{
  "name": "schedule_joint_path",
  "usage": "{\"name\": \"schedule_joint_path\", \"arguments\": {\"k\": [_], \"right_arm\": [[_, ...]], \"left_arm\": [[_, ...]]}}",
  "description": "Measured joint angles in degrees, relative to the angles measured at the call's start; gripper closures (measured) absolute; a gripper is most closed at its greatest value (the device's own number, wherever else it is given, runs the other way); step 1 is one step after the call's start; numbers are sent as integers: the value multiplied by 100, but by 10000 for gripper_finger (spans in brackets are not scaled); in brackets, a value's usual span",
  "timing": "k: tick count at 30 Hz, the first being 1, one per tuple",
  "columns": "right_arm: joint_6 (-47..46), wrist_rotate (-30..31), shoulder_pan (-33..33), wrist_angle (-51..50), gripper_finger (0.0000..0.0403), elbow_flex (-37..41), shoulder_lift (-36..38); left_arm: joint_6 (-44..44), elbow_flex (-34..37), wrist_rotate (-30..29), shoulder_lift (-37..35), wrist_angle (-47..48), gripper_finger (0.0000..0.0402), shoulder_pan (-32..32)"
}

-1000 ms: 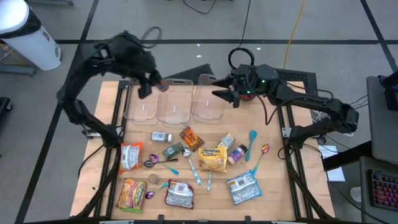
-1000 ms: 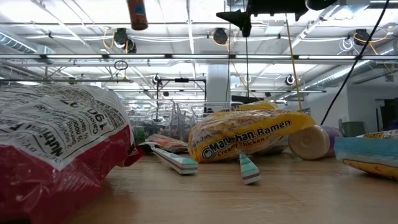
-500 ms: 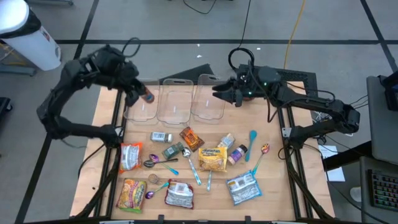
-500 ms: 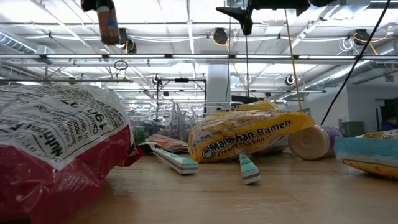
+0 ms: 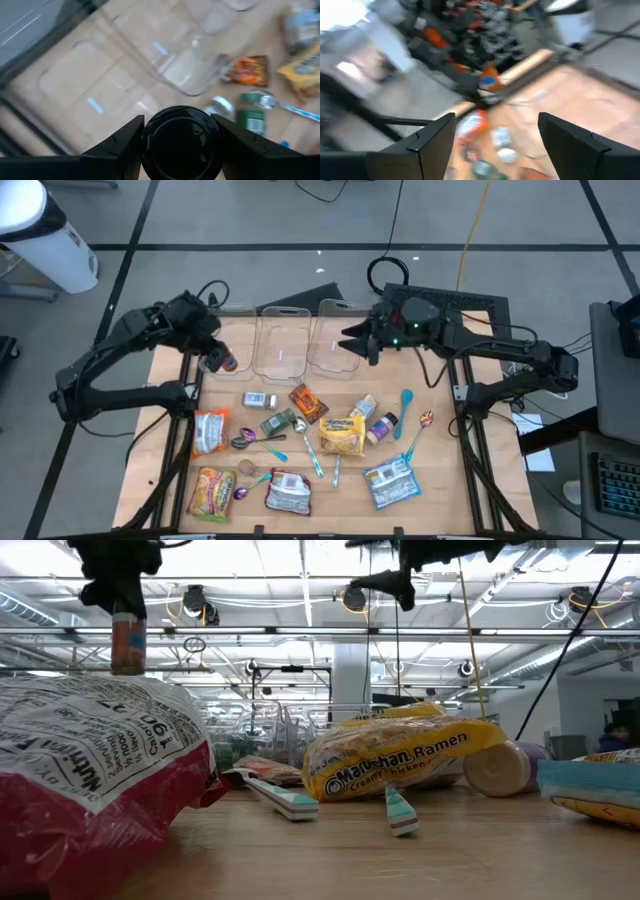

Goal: Pick & Place Food Item
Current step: Put the orange spice bottle into the left transparent bin

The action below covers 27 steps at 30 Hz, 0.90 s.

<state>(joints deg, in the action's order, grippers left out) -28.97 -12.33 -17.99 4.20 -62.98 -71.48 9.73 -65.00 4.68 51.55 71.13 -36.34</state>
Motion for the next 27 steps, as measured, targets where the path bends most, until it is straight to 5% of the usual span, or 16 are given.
{"name": "schedule_joint_path", "arguments": {"k": [7,22,27], "right_arm": [[1198,1867,116,-253,124,2,-72],[2304,1806,-556,-251,124,2,-164],[2391,1205,-880,-269,124,4,-164]], "left_arm": [[217,529,-689,212,-1055,195,0],[2280,862,-1282,1796,-1600,194,-731],[2680,862,-1570,1869,-1624,194,-952]]}}
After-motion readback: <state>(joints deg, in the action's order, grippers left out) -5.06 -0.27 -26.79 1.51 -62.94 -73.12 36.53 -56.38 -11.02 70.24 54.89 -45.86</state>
